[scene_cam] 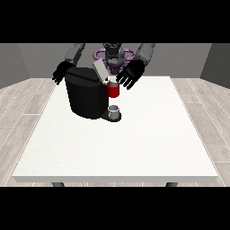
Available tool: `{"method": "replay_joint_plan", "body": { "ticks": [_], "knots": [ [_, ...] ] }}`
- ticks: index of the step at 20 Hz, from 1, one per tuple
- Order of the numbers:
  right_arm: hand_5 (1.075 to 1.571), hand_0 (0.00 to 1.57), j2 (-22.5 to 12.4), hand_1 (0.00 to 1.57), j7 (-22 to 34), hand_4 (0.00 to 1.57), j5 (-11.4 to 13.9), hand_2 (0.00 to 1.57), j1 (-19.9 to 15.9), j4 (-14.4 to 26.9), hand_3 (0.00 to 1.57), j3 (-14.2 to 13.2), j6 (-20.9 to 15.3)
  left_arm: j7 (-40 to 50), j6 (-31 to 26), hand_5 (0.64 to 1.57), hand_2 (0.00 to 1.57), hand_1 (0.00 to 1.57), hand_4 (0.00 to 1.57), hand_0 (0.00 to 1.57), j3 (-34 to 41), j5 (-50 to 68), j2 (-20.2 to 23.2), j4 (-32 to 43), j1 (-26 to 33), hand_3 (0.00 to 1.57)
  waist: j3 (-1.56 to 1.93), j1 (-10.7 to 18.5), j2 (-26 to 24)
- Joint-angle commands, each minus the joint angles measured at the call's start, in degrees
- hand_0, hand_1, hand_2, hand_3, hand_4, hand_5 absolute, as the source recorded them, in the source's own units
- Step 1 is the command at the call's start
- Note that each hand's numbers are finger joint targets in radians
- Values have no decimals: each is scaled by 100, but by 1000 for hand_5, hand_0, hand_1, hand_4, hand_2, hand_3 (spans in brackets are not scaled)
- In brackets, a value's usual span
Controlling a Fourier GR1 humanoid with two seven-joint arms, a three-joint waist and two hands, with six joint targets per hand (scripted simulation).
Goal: Insert the coffee pod into the coffee machine and close the lid
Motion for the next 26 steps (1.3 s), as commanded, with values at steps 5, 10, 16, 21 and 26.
{"method": "replay_joint_plan", "body": {
  "ticks": [5, 10, 16, 21, 26],
  "knots": [
    [1571, 0, 71, 0, -169, 435, 54, 0, -2, 163, 0, -2, -94, -76, -355, 1571, 0, 0, 0, 0, -277, -316, 154, 44, 5, 0, -6, 68, 7],
    [1571, 0, -113, 0, 99, 338, -39, 0, -14, 155, 0, -90, 38, -96, -237, 1571, 0, 0, 0, 0, -296, -401, 59, 23, 100, 0, -7, 22, -124],
    [1571, 0, -194, 0, -63, 416, -119, 0, 207, 472, 0, -244, 113, 25, -624, 1571, 0, 0, 0, 0, -306, -346, -33, -103, 161, 0, -6, 298, -606],
    [1571, 0, 80, 0, -426, 427, -132, 0, 575, 344, 0, -59, 94, -59, -346, 1571, 0, 0, 0, 0, -219, -381, -44, -145, 403, 0, -7, 245, -627],
    [1571, 0, -32, 0, -133, 434, -232, 0, 717, 348, 0, -182, 109, 139, -306, 1571, 0, 0, 0, 0, -48, -35, -665, -258, 883, 0, -7, 526, -1189]
  ]
}}
